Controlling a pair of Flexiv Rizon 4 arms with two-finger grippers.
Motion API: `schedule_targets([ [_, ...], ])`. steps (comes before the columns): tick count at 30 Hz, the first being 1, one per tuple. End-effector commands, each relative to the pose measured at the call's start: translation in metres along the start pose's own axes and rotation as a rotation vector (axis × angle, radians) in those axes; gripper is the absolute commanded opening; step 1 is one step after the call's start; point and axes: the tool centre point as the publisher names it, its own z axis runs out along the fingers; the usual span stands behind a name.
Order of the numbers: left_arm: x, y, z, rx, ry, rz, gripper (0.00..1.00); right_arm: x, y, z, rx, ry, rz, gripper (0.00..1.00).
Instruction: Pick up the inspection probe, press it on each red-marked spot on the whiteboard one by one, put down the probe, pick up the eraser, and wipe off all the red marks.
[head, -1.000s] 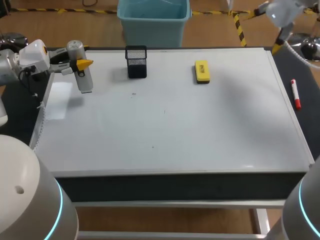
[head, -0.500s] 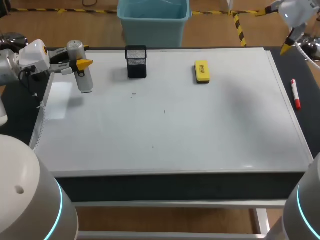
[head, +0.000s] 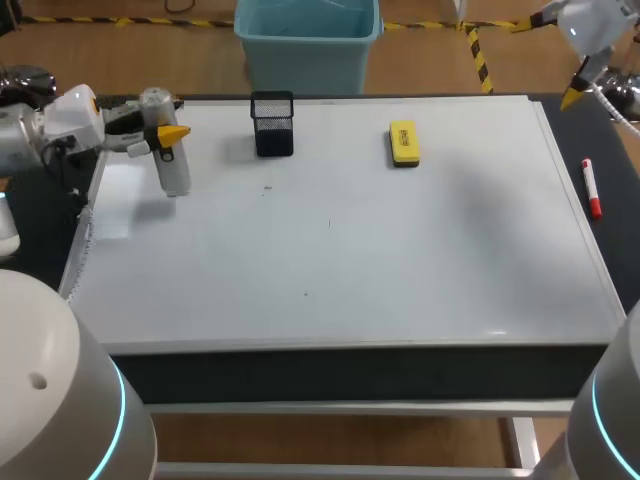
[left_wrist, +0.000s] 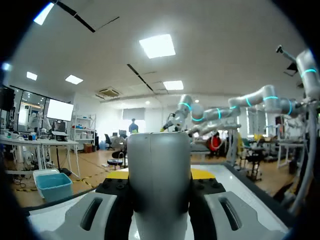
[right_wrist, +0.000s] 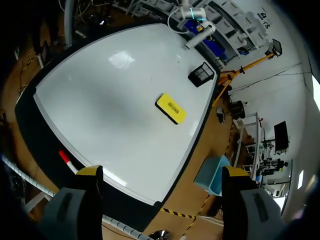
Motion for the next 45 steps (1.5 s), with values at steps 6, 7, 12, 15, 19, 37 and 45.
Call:
schedule_targets([
  [6,-0.051,-0.027,0.045,-0.016,0.105,0.14,0.0,-0.001,-0.001,-0.001,0.0,0.005,-0.002,1.0],
  [7,-0.055,-0.034,0.049,-0.022,0.116,0.162,0.0,-0.001,-0.001,-0.001,0.0,0.005,-0.002,1.0],
  [12,-0.068,-0.062,0.062,0.033,0.152,0.176,0.0,-0.001,-0.001,-0.001,0.0,0.005,-0.002,1.0],
  [15,-0.073,-0.074,0.07,0.015,0.177,0.178,0.0,-0.001,-0.001,-0.001,0.0,0.005,-0.002,1.0],
  [19,-0.078,-0.09,0.079,0.036,0.207,0.181,0.0,-0.001,-0.001,-0.001,0.0,0.005,-0.002,1.0],
  [37,-0.042,-0.106,0.142,0.108,0.256,0.119,0.0,-0.001,-0.001,-0.001,0.0,0.005,-0.002,1.0],
  [45,-0.033,-0.095,0.161,0.11,0.246,0.075,0.0,-0.001,-0.001,-0.001,0.0,0.005,-0.002,1.0],
])
